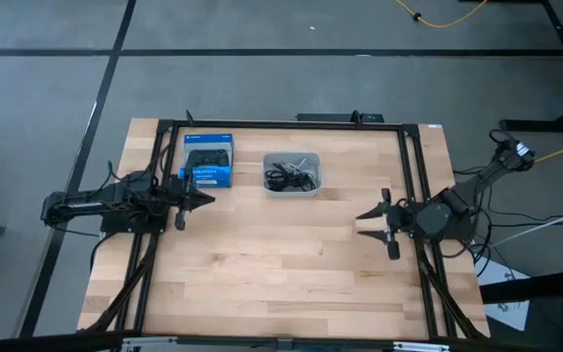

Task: Pick and place USB-C Cables
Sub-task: Return to Home Position

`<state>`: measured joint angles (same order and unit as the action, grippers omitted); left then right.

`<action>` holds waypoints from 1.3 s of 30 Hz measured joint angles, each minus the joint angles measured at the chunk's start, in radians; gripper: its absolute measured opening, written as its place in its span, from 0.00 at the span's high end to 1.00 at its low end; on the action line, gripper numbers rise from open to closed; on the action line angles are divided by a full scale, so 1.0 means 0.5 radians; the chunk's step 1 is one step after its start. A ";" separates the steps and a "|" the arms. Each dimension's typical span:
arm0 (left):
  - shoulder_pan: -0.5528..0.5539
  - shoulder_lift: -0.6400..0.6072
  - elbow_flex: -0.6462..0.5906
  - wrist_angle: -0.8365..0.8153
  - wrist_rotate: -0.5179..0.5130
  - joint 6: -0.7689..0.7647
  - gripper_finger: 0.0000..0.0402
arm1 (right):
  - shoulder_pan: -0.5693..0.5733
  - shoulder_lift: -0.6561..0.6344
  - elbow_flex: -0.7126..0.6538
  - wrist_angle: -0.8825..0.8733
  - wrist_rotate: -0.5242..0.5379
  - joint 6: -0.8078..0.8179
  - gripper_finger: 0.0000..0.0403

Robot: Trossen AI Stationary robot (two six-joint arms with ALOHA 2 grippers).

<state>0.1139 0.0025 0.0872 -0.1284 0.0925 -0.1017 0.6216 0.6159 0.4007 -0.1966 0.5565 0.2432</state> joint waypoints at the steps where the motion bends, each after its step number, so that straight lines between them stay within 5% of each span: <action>1: -0.001 0.000 0.000 -0.011 0.000 0.000 1.00 | 0.000 -0.046 0.000 -0.021 0.003 0.015 0.52; 14: -0.002 0.000 0.000 -0.038 0.001 -0.002 1.00 | 0.001 -0.652 -0.065 -0.320 -0.114 -0.138 0.52; 25: -0.002 0.000 0.000 -0.032 0.002 -0.004 1.00 | 0.001 -1.028 -0.573 0.174 -0.234 -0.360 0.52; 39: -0.002 0.000 0.000 -0.023 -0.007 -0.044 1.00 | -0.091 -1.229 -0.681 0.193 -0.345 -0.546 0.52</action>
<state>0.1131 0.0025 0.0872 -0.1402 0.0891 -0.1238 0.5760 0.0013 0.0605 -0.1001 0.3841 -0.0296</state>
